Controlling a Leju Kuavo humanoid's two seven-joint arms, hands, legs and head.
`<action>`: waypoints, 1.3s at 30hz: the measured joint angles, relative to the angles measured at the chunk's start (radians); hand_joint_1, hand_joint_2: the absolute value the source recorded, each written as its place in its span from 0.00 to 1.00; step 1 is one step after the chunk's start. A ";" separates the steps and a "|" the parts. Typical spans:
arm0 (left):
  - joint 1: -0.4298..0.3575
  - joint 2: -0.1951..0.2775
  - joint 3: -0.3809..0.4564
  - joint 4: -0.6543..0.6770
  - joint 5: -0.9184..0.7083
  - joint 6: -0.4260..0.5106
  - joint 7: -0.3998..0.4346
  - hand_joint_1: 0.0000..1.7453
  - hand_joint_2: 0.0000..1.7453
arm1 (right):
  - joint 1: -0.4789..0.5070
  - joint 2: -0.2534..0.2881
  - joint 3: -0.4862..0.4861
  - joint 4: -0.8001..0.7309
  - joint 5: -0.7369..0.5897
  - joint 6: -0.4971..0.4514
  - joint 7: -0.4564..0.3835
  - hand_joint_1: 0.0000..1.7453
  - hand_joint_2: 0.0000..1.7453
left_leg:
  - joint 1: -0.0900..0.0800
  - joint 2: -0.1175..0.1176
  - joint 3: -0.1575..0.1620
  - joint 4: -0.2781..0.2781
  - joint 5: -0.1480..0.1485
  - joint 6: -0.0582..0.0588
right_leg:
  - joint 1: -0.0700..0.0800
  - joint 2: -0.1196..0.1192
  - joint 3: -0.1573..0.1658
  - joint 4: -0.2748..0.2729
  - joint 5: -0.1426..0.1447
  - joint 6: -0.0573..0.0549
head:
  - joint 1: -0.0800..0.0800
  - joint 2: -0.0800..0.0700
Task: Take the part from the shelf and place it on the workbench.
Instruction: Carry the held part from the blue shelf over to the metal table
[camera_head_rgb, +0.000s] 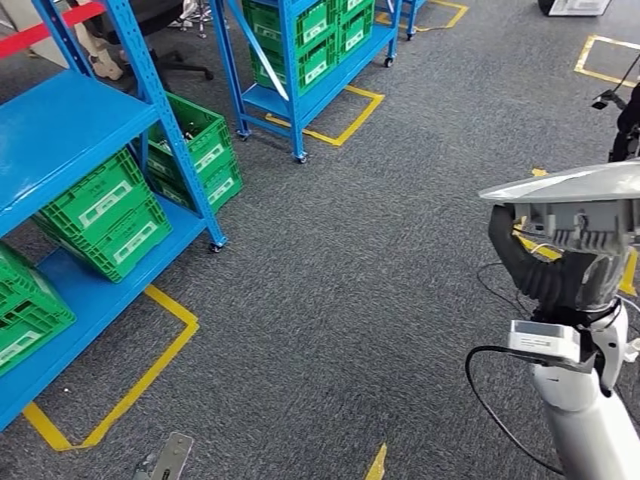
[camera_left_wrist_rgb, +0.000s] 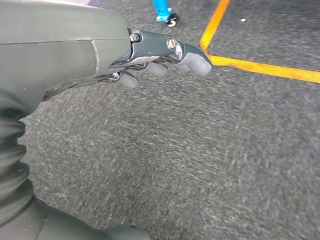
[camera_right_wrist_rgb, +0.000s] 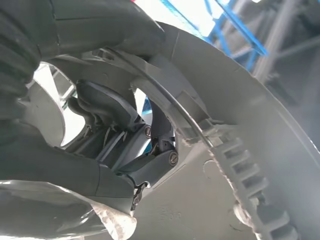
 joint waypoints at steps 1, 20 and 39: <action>-0.001 0.000 0.000 0.000 0.000 0.000 0.001 0.00 1.00 | -0.006 -0.005 0.001 0.004 0.031 0.009 0.014 1.00 1.00 | 0.002 -0.016 -0.011 0.029 -0.021 -0.004 | -0.002 0.008 -0.001 -0.001 0.003 -0.006 | -0.001 0.000; -0.004 0.002 -0.002 0.000 -0.008 -0.002 0.019 0.00 1.00 | -0.175 -0.078 0.073 0.117 0.328 0.074 0.159 1.00 1.00 | 0.003 -0.143 -0.001 0.001 0.011 0.026 | 0.004 0.119 -0.017 0.007 0.014 -0.007 | -0.004 0.000; -0.004 -0.001 -0.004 0.000 -0.007 -0.005 0.018 0.00 1.00 | -0.246 -0.160 0.149 0.174 0.373 0.073 0.209 1.00 1.00 | 0.001 -0.072 -0.119 0.277 -0.120 0.004 | 0.005 0.067 -0.020 0.001 0.016 -0.017 | 0.001 0.000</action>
